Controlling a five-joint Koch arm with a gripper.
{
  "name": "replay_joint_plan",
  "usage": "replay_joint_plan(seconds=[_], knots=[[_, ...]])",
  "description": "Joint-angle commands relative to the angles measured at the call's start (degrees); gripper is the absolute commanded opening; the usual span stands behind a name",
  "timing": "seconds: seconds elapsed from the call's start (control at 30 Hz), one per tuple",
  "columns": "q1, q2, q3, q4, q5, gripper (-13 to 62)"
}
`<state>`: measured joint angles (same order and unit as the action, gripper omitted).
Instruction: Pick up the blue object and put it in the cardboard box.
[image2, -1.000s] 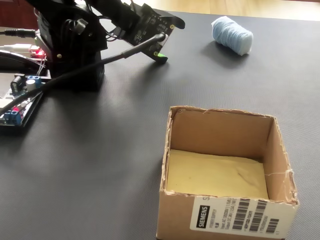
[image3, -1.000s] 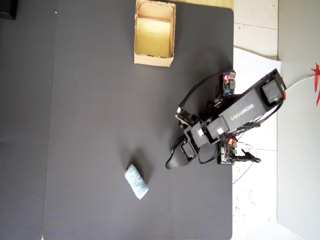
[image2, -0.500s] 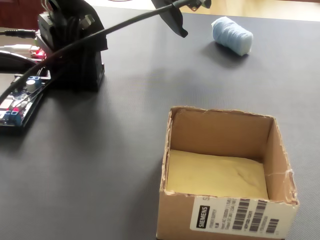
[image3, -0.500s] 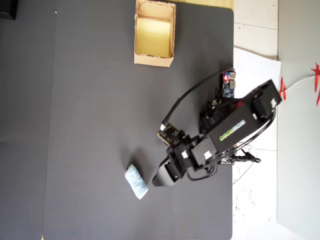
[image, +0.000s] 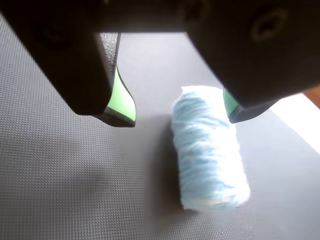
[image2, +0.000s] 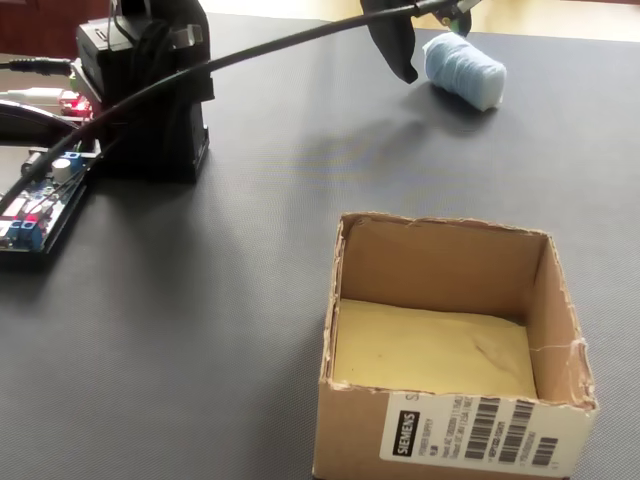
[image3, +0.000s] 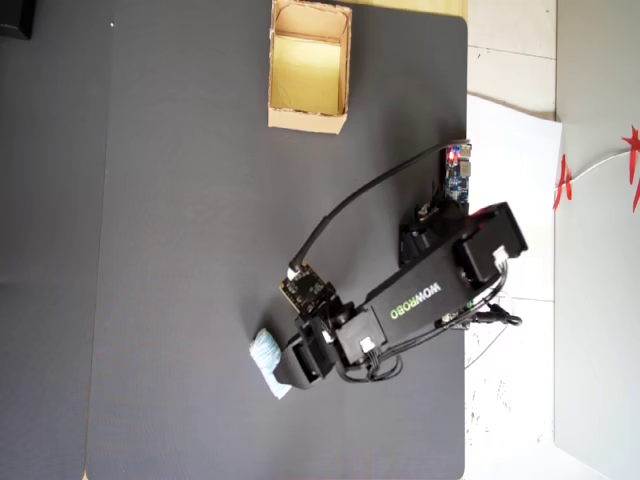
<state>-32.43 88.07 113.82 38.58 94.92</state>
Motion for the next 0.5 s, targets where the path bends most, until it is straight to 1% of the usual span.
replay_joint_plan(seconds=[0.0,0.47], knots=[[0.1,-0.4,-5.0,-0.6,0.6,33.7],[0.4,-12.2,-9.2,-3.2,-0.4,33.8]])
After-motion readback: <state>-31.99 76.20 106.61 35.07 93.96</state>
